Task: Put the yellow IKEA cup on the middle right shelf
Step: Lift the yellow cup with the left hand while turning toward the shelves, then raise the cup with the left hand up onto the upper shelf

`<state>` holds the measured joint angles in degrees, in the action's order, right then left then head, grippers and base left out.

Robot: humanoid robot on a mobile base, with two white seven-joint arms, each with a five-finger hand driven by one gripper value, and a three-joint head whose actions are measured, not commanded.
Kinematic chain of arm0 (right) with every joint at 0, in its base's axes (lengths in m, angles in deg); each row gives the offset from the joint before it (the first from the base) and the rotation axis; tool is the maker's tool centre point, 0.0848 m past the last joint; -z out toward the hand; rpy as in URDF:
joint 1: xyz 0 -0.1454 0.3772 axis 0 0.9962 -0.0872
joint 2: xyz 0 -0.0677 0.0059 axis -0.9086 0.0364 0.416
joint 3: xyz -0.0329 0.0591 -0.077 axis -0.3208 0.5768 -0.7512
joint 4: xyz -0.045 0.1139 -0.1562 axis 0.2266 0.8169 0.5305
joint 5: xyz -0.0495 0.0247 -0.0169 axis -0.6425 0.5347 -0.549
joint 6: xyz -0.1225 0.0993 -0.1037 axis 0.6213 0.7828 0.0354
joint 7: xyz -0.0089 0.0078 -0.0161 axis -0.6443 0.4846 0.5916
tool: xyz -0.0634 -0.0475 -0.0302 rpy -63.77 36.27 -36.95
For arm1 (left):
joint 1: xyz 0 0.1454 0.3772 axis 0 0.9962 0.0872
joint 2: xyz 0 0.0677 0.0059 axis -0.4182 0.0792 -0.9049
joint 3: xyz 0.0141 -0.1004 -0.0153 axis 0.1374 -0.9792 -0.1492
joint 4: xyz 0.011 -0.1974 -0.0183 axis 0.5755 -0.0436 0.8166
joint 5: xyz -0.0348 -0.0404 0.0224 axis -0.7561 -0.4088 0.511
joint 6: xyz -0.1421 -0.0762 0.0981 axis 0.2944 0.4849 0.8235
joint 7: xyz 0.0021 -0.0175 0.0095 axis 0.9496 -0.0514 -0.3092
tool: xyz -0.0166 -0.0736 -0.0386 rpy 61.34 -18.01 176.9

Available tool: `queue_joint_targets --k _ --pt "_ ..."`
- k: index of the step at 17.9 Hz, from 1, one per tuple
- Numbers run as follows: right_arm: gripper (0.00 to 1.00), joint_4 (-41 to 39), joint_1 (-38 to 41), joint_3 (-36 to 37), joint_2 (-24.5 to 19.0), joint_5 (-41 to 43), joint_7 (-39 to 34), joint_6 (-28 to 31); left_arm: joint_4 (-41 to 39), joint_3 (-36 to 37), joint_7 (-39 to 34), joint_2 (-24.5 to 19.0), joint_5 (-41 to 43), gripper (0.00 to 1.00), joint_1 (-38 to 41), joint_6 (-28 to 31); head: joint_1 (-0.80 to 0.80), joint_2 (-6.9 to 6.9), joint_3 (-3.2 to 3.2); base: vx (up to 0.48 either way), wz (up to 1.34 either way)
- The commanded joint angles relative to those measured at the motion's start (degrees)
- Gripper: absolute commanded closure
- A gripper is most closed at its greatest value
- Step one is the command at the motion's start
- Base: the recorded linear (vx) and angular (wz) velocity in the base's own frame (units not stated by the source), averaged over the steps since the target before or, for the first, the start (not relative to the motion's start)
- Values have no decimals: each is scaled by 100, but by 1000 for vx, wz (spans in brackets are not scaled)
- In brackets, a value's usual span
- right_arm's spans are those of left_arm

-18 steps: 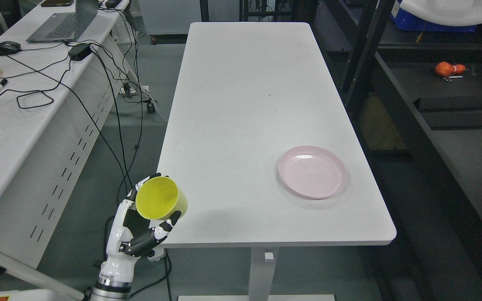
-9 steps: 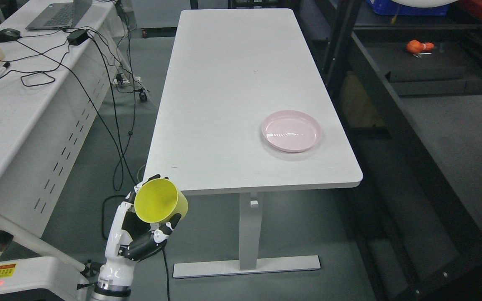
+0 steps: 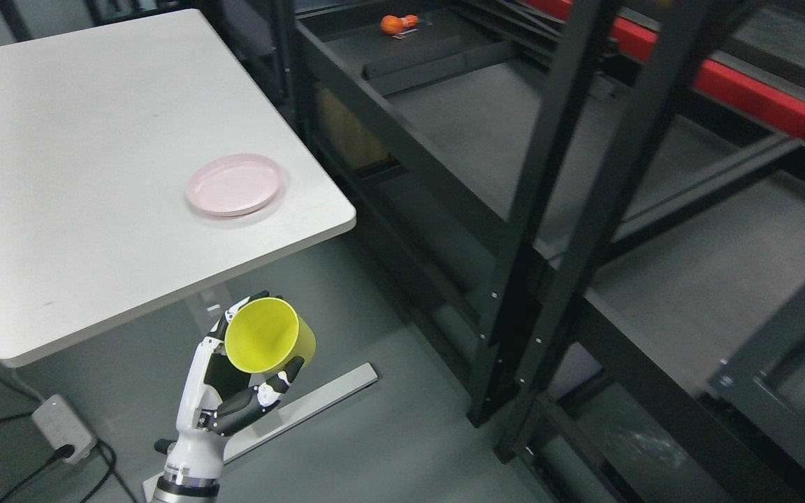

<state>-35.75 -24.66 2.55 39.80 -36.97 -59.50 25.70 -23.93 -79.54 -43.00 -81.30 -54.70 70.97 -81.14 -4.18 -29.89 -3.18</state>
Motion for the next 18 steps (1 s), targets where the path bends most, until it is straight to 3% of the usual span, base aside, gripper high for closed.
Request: queue_joint_targets --k 1,12,18 --pt "1 0 77 -97 100 141 -10 5 -30 96 -3 -100 0 100 -41 5 0 0 0 -193 -940" --pt "1 0 77 -97 100 141 -10 5 -4 518 50 -100 -18 100 -76 5 0 0 0 -177 -980" --pt "1 0 77 -97 100 141 -10 5 -12 861 164 -100 -79 100 -181 -223 0 3 0 -19 -836"
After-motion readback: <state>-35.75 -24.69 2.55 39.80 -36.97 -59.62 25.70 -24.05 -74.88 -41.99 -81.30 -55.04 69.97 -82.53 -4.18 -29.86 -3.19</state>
